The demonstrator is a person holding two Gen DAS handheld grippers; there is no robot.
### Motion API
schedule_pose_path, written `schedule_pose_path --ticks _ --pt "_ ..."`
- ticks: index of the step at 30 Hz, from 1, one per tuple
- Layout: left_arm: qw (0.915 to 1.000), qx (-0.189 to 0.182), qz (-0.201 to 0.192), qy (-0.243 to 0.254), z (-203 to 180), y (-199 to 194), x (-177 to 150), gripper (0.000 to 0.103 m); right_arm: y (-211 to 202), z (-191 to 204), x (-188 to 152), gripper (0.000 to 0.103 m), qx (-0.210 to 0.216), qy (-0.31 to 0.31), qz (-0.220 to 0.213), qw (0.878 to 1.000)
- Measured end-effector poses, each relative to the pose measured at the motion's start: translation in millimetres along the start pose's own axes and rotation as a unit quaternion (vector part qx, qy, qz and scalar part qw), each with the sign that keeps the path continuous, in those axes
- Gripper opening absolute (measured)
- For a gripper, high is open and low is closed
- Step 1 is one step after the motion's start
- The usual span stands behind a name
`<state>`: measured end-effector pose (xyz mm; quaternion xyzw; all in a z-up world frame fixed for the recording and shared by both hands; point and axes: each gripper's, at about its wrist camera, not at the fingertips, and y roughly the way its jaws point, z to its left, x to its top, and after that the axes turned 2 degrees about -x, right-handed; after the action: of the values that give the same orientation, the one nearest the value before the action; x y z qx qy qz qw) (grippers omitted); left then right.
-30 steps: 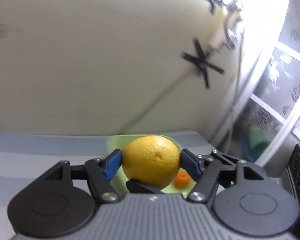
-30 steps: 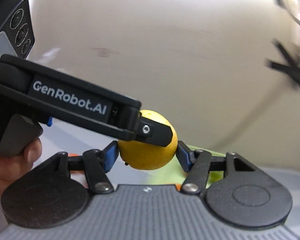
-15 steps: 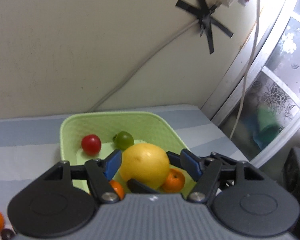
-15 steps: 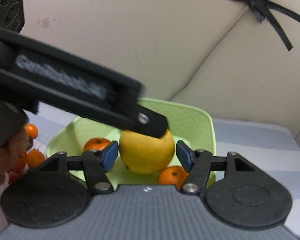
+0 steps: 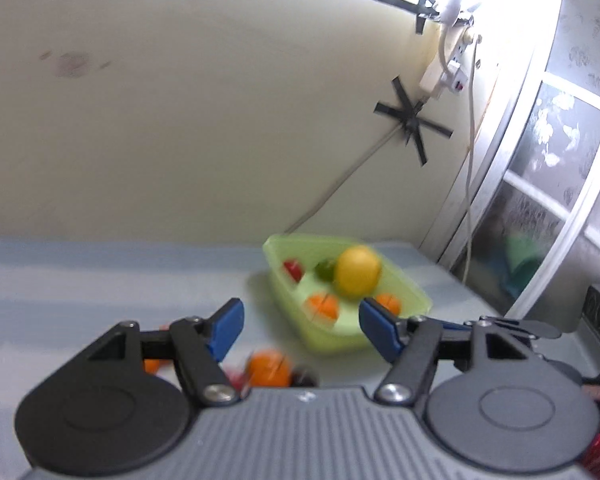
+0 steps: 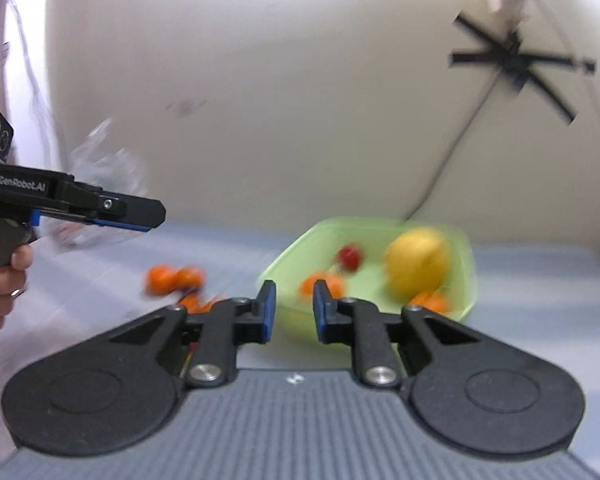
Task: Organize fruits
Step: 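Lower the pomelo into the green basket and release it, then grasp a dark cherry tomato with the left tool while the right tool grasps a green tomato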
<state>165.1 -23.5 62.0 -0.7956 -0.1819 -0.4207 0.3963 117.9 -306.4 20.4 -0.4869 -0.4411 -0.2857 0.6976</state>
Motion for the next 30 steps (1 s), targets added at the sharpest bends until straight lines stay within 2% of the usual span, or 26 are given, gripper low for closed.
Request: schedule_pose_path --ticks 3,8,9,11,16,22,24,26,30 --pt "0.9997 0.01 0.011 -0.019 18 -14 -24 0.063 10 23 -18 0.023 0.028 0.006 0.03 0.999" --pt "0.9971 0.012 0.032 -0.069 45 -12 -43 0.063 37 49 -25 0.025 0.054 0.019 0.061 0.996" --pt "0.9971 0.01 0.037 -0.066 45 -9 -46 0.063 38 55 -28 0.028 0.051 0.013 0.06 0.997" --pt "0.9976 0.013 0.047 -0.049 43 -2 -50 0.063 38 63 -27 0.043 0.036 -0.004 0.054 0.998" --pt "0.9978 0.006 0.062 -0.022 36 19 -52 0.063 49 61 -30 0.043 0.024 -0.007 0.07 0.997" --pt "0.9971 0.017 0.073 -0.015 37 37 -53 0.044 58 57 -32 0.043 -0.002 -0.015 0.087 0.996" --pt "0.9969 0.02 0.075 -0.015 35 40 -51 0.035 58 58 -33 0.039 -0.006 -0.018 0.086 0.996" --pt "0.9965 0.018 0.08 -0.017 34 42 -52 0.024 57 60 -34 0.028 -0.001 -0.023 0.085 0.996" --pt "0.9964 0.01 0.083 -0.015 29 33 -58 0.024 47 64 -38 0.027 -0.007 -0.032 0.08 0.996"
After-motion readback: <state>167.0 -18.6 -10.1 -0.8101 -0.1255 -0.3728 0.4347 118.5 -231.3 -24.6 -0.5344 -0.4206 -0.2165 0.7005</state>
